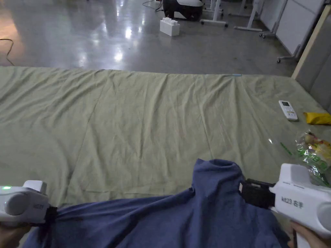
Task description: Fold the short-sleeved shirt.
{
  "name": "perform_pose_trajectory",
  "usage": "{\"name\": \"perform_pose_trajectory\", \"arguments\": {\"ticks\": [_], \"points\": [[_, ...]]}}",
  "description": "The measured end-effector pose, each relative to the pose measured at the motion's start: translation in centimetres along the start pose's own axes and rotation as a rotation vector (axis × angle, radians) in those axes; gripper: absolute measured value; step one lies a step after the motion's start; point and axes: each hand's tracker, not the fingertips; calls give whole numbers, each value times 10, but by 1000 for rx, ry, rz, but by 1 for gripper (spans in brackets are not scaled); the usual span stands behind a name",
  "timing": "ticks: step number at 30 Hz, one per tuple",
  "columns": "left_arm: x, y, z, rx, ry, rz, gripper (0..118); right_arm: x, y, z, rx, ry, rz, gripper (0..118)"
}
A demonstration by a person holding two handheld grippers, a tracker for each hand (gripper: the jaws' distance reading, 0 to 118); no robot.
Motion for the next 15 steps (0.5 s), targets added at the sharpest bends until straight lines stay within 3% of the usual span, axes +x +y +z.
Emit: {"name": "perform_pose_trajectory", "arguments": {"ticks": [1, 3, 4, 5, 6, 8, 9, 10, 12, 13, 15], "points": [[0, 0, 0, -1, -4, 2, 10, 6, 8, -23, -27, -26, -48, 87], [-2, 2, -1, -10, -7, -7, 10, 21, 18, -71, -120, -27, -54, 87], [-3, 3, -2, -17, -10, -10, 10, 24, 20, -90, -172, -80, -42, 87], [-2, 4, -1, -24, -14, -14, 10, 26, 20, -102, -219, -121, 1, 87], [-2, 6, -2, -31, -17, -14, 10, 25, 18, -119, -280, -195, 94, 87], [-2, 9, -3, -44, -22, -15, 10, 18, 6, -130, -345, -255, 260, 82], [-2, 10, -4, -49, -18, -26, 10, 15, -1, -129, -335, -209, 294, 71], [0, 9, -5, -46, -11, -51, 10, 14, 1, -119, -250, -165, 274, 55], [4, 8, -6, -36, 6, -89, 10, 12, 1, -111, -249, -88, 197, 37], [9, 5, -6, -15, 21, -111, 9, 11, -1, -111, -240, -54, 178, 7], [12, 2, -6, 12, 43, -148, 9, 18, -1, -112, -272, -21, 150, 3]]}}
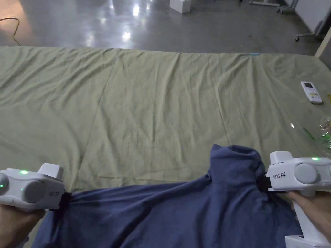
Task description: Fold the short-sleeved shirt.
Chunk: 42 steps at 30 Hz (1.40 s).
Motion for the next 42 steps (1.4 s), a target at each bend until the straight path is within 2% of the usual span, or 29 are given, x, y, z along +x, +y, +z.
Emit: {"name": "perform_pose_trajectory", "arguments": {"ticks": [3, 5, 8, 10, 14, 16, 17, 19, 21, 24, 27, 28, 29, 30, 31, 32, 35, 38, 42], "points": [[-4, -6, 12, 39, -22, -5, 9, 15, -12, 23, 73, 84, -185, 3], [-12, -13, 38, 119, -84, 67, 9, 8, -30, 68, 192, 84, -161, 3], [-24, -41, 106, 325, -233, 167, 9, 8, -70, 136, 289, 119, -138, 3], [-24, -71, 158, 417, -246, 192, 9, 11, -102, 175, 340, 123, -143, 3], [-31, -144, 212, 428, -252, 208, 9, 10, -184, 227, 376, 109, -164, 3], [-34, -180, 220, 405, -259, 221, 9, 7, -228, 242, 368, 95, -180, 3], [-33, -195, 217, 379, -267, 247, 9, 5, -244, 241, 338, 82, -214, 3], [-33, -219, 205, 305, -287, 298, 9, -2, -277, 237, 299, 69, -233, 3], [-28, -236, 194, 275, -290, 294, 9, -3, -297, 224, 257, 64, -246, 3], [-34, -249, 168, 237, -272, 309, 9, -7, -308, 204, 223, 44, -282, 3], [-33, -254, 158, 239, -250, 334, 11, -10, -304, 191, 222, 13, -253, 7], [-36, -253, 156, 249, -246, 340, 22, -11, -301, 189, 212, 6, -247, 29], [-39, -252, 155, 256, -227, 354, 42, -10, -303, 190, 210, 3, -242, 57], [-38, -251, 161, 271, -183, 369, 68, -11, -300, 192, 202, -4, -228, 79], [-42, -250, 165, 297, -163, 374, 92, -13, -299, 196, 214, -15, -225, 88], [-44, -248, 174, 329, -149, 378, 97, -13, -297, 203, 250, -30, -218, 86], [-38, -242, 221, 509, -74, 313, 97, -22, -293, 238, 387, -42, -203, 86], [-18, -232, 280, 743, 18, 211, 96, -43, -280, 284, 592, 14, -165, 86], [20, -221, 361, 982, 24, 205, 96, -80, -265, 337, 846, 47, -90, 86]]}}
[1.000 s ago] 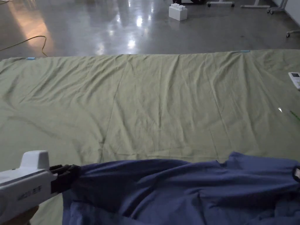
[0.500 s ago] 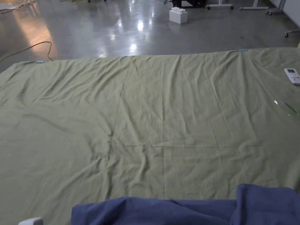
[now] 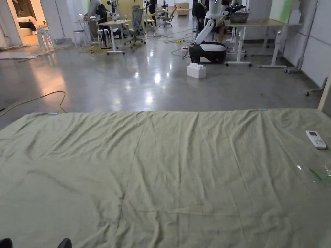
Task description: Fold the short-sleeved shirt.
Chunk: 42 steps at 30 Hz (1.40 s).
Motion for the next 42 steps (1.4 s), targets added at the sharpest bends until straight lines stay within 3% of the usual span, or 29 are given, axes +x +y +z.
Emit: {"name": "perform_pose_trajectory", "arguments": {"ticks": [2, 5, 6, 7, 9, 11, 12, 14, 15, 19, 21, 22, 29, 42], "points": [[17, 17, 14, 118, 2, -2, 96, -19, 18, 9, 104, 25, 45, 86], [36, 27, 26, 181, -6, -26, 93, -30, 24, 10, 138, 44, 112, 86], [41, 30, 29, 183, -3, -50, 86, -35, 27, 12, 150, 54, 133, 84], [46, 31, 30, 178, -6, -92, 66, -41, 29, 11, 161, 65, 166, 78], [55, 28, 32, 183, -18, -191, 20, -45, 29, 11, 154, 68, 166, 54], [63, 24, 31, 159, -16, -222, 7, -50, 28, 8, 144, 78, 171, 11], [68, 24, 30, 145, -26, -226, 0, -51, 26, 6, 146, 77, 169, 1], [74, 18, 28, 99, -94, -220, 0, -52, 19, 3, 120, 57, 154, 0], [72, 18, 27, 117, -58, -194, 0, -58, 21, 1, 126, 51, 201, 0], [68, 18, 24, 96, -94, -153, 0, -63, 22, 2, 129, 38, 215, 0], [65, 21, 21, 78, -98, -141, 0, -61, 18, 2, 87, 41, 140, 0], [64, 21, 20, 71, -109, -123, 0, -63, 22, 3, 139, 39, 196, 0], [63, 20, 21, 65, -123, -113, 0, -61, 23, 1, 120, 34, 137, 0], [54, 16, 15, 28, -132, -69, 0, -61, 21, -1, 98, 23, 140, 0]]}}
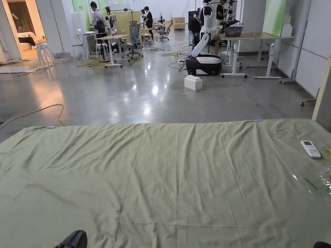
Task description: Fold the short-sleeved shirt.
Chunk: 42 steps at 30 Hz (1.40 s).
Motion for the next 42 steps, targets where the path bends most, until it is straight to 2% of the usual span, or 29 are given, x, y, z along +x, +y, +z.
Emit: {"name": "perform_pose_trajectory", "arguments": {"ticks": [2, 6, 7, 8, 10, 11, 12, 14, 16, 18, 19, 21, 23, 25, 26, 27, 28, 29, 31, 32, 33, 34, 36, 37, 41, 42], "points": [[-6, -2, -1, -8, -4, 26, 0, 2, -2, -1, -9, 8, -12, 0], [-32, -18, -17, -139, -10, 238, 2, 3, -9, -3, -48, 19, -47, 0], [-44, -28, -23, -177, -15, 307, 19, 3, -11, -2, -48, 21, -42, 0], [-56, -41, -28, -208, -26, 352, 43, 3, -13, -1, -53, 20, -40, 0], [-82, -70, -41, -278, -85, 465, 103, 5, -19, -1, -82, 27, -46, 0], [-96, -89, -47, -332, -119, 526, 113, 6, -22, -1, -93, 33, -53, 0], [-111, -106, -53, -346, -143, 625, 113, 7, -25, -2, -112, 38, -62, 0], [-142, -150, -67, -411, -143, 844, 113, 8, -27, -2, -133, 41, -72, 0], [-162, -185, -77, -440, -123, 976, 113, 10, -30, -3, -153, 40, -85, 0], [-167, -208, -87, -542, -12, 990, 113, 13, -32, -3, -168, 39, -106, 0], [-168, -218, -90, -533, -15, 967, 113, 14, -33, -4, -177, 40, -119, 0], [-169, -237, -101, -568, -119, 981, 113, 16, -35, -5, -187, 41, -147, 0], [-162, -254, -111, -613, -133, 1049, 113, 18, -37, -7, -207, 41, -174, 0], [-161, -256, -110, -495, -151, 1105, 113, 18, -38, -8, -216, 38, -171, 0], [-159, -255, -110, -497, -188, 1132, 111, 18, -38, -7, -220, 37, -166, 0], [-157, -257, -112, -516, -221, 1168, 107, 17, -39, -7, -225, 38, -163, 0], [-151, -260, -114, -545, -237, 1189, 96, 18, -40, -7, -233, 41, -164, 0], [-147, -262, -115, -536, -239, 1167, 82, 18, -41, -8, -241, 46, -167, 0], [-139, -260, -119, -539, -234, 1151, 45, 17, -44, -9, -256, 51, -164, 0], [-139, -263, -122, -568, -223, 1176, 36, 16, -44, -9, -262, 47, -156, 0], [-139, -267, -123, -592, -198, 1193, 36, 15, -44, -9, -266, 47, -148, 0], [-141, -270, -125, -587, -189, 1183, 15, 15, -44, -8, -265, 51, -143, 0], [-142, -269, -124, -581, -201, 1172, 12, 15, -45, -8, -270, 56, -142, 0], [-141, -262, -121, -541, -135, 1121, 11, 15, -45, -7, -274, 53, -143, 0], [-164, -242, -107, -453, -145, 1211, 11, 15, -48, -7, -290, 44, -145, 0], [-169, -232, -104, -440, -128, 1138, 11, 15, -48, -7, -291, 43, -142, 0]]}}
